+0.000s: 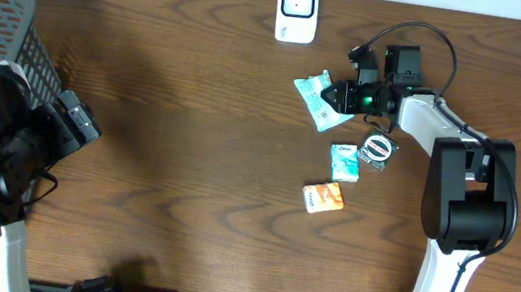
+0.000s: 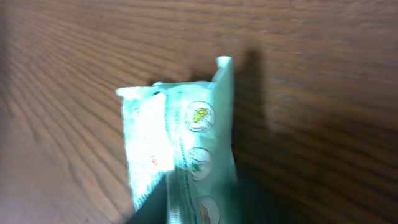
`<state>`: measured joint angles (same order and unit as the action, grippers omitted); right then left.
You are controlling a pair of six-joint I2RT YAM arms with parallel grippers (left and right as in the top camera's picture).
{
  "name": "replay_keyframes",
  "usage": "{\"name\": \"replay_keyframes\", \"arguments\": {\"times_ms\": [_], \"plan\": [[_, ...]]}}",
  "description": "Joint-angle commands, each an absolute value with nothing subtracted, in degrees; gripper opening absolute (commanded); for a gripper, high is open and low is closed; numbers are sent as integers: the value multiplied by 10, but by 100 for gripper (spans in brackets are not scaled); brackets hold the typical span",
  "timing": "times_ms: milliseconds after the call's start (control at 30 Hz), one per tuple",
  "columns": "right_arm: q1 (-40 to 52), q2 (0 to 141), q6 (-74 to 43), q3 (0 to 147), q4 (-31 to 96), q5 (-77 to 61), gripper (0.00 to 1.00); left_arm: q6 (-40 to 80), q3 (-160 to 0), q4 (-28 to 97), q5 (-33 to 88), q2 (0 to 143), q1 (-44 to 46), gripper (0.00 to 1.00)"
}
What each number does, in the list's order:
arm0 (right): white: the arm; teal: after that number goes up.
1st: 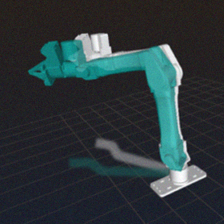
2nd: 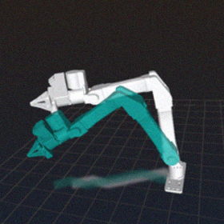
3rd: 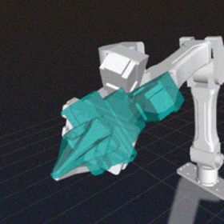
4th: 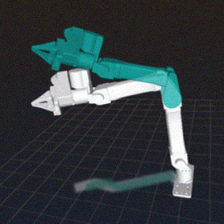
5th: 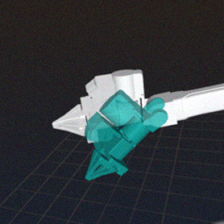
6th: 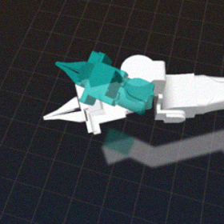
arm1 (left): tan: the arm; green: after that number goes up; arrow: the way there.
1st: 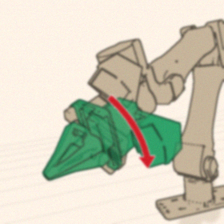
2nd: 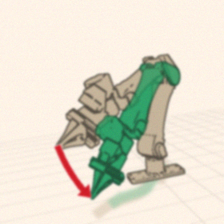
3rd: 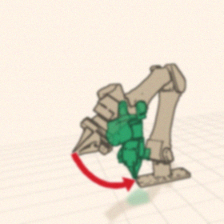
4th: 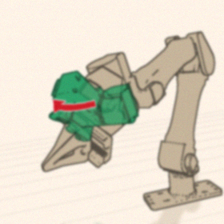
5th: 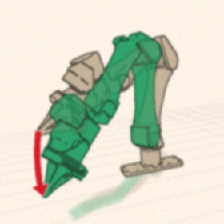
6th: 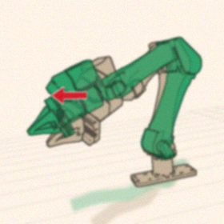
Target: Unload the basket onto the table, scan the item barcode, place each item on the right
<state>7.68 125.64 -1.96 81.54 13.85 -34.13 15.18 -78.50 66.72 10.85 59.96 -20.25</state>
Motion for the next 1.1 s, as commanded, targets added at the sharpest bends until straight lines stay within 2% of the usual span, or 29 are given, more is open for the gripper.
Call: {"name": "replay_keyframes", "arguments": {"times_ms": [0, 133, 233, 333, 533, 600, 733, 767, 833, 867, 900, 933, 1000, 1067], "plan": [[84, 1261, -8, 815, 138, -359, 1, 153, -794, 668, 114, 600, -206, 98], [83, 1244, -17, 817, 135, -359, 1, 153, -794, 668, 114, 600, -206, 98], [89, 1208, -17, 817, 138, -303, 1, 153, -794, 668, 114, 600, -206, 98], [113, 1152, -7, 817, 147, -159, 1, 153, -794, 668, 114, 600, -206, 98], [213, 1099, 98, 817, 166, 128, 1, 153, -794, 668, 114, 600, -206, 98], [251, 1108, 126, 817, 174, 191, 1, 153, -794, 668, 114, 600, -206, 98], [269, 1132, 103, 816, 173, 224, 1, 153, -794, 668, 114, 600, -206, 98], [262, 1142, 71, 816, 170, 218, 4, 153, -794, 668, 114, 600, -206, 97], [245, 1152, 40, 816, 169, 184, 22, 153, -794, 668, 114, 600, -206, 98], [218, 1156, 34, 816, 175, 94, 34, 153, -794, 668, 114, 600, -206, 98], [204, 1159, 34, 816, 176, 47, 40, 153, -794, 668, 114, 600, -206, 98], [187, 1159, 34, 816, 178, -7, 52, 153, -794, 668, 114, 600, -206, 98], [159, 1162, 34, 816, 178, -80, 59, 153, -794, 668, 114, 600, -206, 98], [134, 1169, 34, 816, 180, -129, 60, 153, -794, 668, 114, 600, -206, 98]]}}
